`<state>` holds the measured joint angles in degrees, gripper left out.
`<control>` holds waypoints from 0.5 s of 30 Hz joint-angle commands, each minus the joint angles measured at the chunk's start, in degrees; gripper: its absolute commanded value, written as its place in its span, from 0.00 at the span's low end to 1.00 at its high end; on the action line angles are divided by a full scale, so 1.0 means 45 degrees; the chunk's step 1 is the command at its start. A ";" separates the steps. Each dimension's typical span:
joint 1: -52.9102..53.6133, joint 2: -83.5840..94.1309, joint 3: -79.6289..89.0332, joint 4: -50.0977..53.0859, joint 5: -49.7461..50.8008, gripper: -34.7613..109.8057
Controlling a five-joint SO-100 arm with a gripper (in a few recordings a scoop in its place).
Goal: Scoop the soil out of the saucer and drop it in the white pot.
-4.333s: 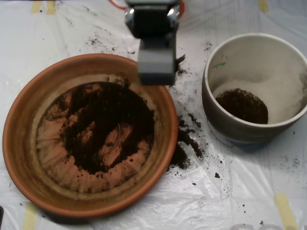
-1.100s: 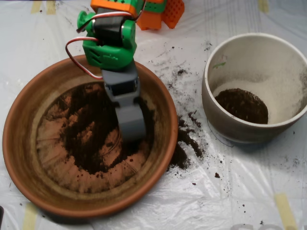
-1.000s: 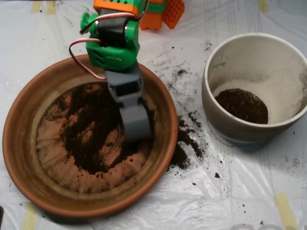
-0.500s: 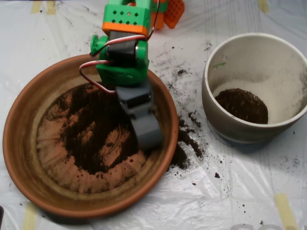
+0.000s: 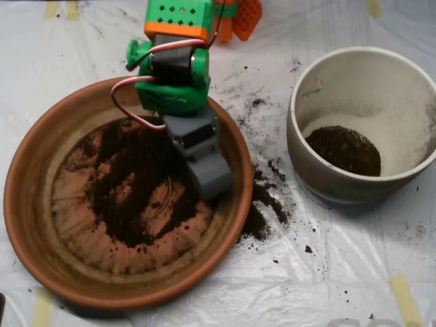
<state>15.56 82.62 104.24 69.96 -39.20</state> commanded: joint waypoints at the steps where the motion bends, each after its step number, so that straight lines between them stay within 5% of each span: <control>1: 0.0254 0.1152 0.0781 0.0020 -0.0645 0.46; 8: 0.0801 0.1367 0.0898 0.0078 -0.1016 0.35; 10: 0.0918 0.1387 0.0879 0.0039 -0.0840 0.24; 15: 0.0879 0.1758 0.0566 0.0020 -0.0117 0.24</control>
<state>18.63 85.52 108.19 69.79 -40.87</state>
